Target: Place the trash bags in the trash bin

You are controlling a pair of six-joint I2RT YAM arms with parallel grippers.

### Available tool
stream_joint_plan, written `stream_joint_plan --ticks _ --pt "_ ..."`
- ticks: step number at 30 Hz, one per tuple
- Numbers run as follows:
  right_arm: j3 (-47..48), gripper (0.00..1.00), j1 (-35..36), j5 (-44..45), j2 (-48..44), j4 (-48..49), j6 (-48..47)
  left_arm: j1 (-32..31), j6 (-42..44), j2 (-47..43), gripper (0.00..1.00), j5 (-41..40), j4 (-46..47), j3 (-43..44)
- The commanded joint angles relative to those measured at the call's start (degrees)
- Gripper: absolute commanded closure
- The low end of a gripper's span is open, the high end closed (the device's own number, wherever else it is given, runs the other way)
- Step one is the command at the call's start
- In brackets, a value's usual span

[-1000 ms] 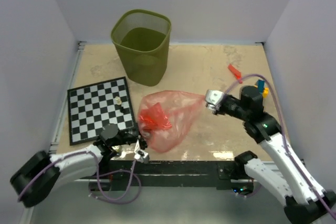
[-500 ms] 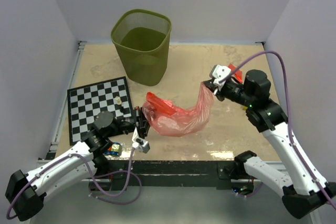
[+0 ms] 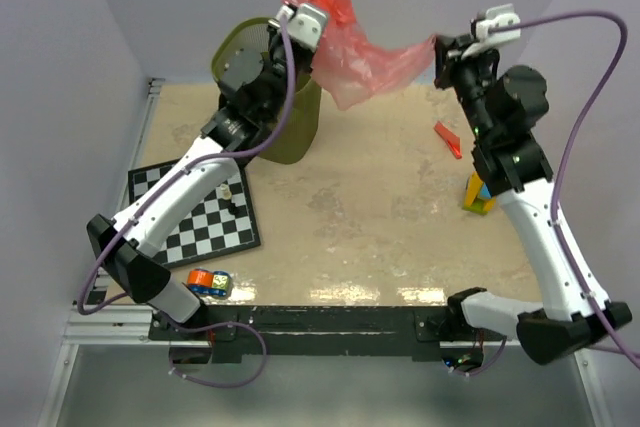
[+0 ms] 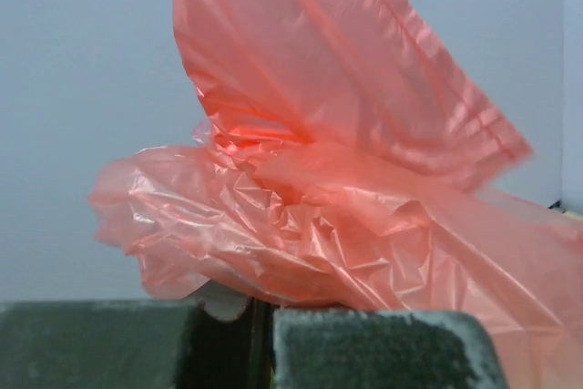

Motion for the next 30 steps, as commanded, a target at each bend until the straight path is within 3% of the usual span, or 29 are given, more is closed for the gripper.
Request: stream_joint_plan --ticks 1,6,9,11,14,16,18,20,22,23,25,28,30 --pt "9.9 1.00 -1.2 7.7 7.5 -5.6 4.4 0.6 -20.2 3.2 1.00 -6.1 -22.7 8.6" --pt "-7.9 1.00 -1.2 1.6 5.2 -15.8 6.8 1.3 -29.6 -2.6 1.00 1.8 -30.9 -14.6" --pt "-15.7 1.00 -1.2 -2.7 4.1 -19.7 9.1 2.8 -34.7 -1.1 1.00 6.0 -41.2 -19.7" --pt "-16.1 1.00 -1.2 -3.9 5.5 -18.9 8.7 4.6 -34.3 -1.2 1.00 5.4 -40.6 -19.0" --pt "-4.5 1.00 -1.7 -1.0 12.7 -14.4 6.7 6.7 -26.7 1.5 1.00 1.0 -33.5 -6.4" --pt "10.4 1.00 -3.3 0.1 20.3 -12.8 5.0 7.7 -19.9 7.4 1.00 -1.8 -30.2 8.2" --pt "31.0 1.00 -4.9 0.6 29.4 -13.3 4.4 8.2 -14.3 14.3 1.00 -3.0 -27.3 24.8" --pt "53.4 1.00 -5.6 2.6 39.9 -13.4 0.8 8.2 -7.1 20.5 1.00 -2.2 -19.6 40.2" --pt "72.9 1.00 -5.7 2.8 47.6 -8.2 -1.4 8.2 2.5 24.0 1.00 -0.6 -1.7 45.1" --pt "78.2 1.00 -5.7 2.3 49.2 -3.1 -2.8 8.1 7.8 24.3 1.00 1.2 8.5 43.9" --pt "74.4 1.00 -5.5 -0.3 45.5 16.0 -3.4 7.9 16.4 26.2 1.00 8.3 26.6 45.7" --pt "53.6 1.00 -3.9 -3.1 33.4 45.5 -4.8 6.8 22.2 29.2 1.00 18.1 36.0 53.2" --pt "47.8 1.00 -0.5 -5.9 27.8 47.9 -11.4 4.2 21.2 25.9 1.00 15.6 47.0 46.6"
